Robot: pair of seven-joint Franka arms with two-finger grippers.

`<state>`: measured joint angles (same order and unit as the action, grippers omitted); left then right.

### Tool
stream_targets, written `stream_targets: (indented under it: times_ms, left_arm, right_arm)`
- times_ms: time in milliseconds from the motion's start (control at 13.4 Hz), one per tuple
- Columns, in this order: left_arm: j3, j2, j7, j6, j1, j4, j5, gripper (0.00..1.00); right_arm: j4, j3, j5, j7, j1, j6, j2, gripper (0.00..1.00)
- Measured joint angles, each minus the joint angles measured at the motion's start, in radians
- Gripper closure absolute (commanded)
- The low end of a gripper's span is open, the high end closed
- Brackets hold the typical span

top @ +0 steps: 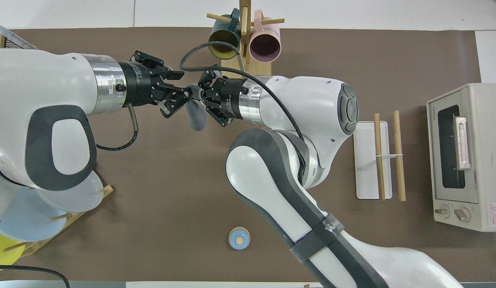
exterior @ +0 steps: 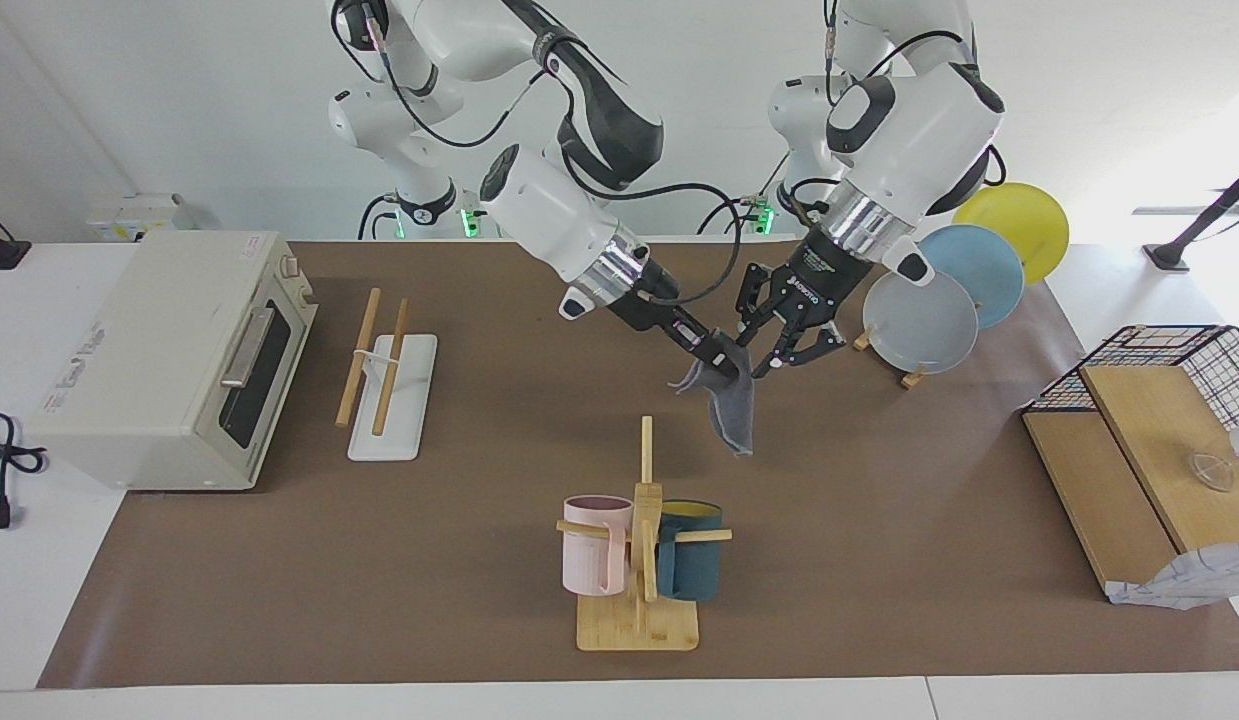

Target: Fold towel and hang on rack

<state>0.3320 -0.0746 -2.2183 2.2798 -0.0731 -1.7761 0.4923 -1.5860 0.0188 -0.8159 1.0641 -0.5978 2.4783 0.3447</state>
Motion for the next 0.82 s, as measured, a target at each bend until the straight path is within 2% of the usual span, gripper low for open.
stream_targets:
  times_ms: [223,446,669,818]
  left_arm:
    - [-0.005,0.011,0.084,0.000,0.003,-0.027,0.000,0.00]
    - [-0.011,0.040,0.225,0.000,0.023,-0.084,-0.001,0.00]
    - [-0.013,0.067,0.377,-0.006,0.065,-0.134,-0.001,0.00]
    - [-0.015,0.080,0.541,-0.035,0.098,-0.153,-0.001,0.00]
  right_arm:
    - [0.000,0.002,0.192,-0.133,0.057,-0.221,-0.050,1.00]
    - [-0.035,0.005,0.322,-0.350,0.169,-0.456,-0.117,1.00]
    - [-0.131,0.008,0.394,-0.540,0.269,-0.588,-0.203,1.00]
    - [-0.224,0.008,0.451,-0.577,0.311,-0.610,-0.253,1.00]
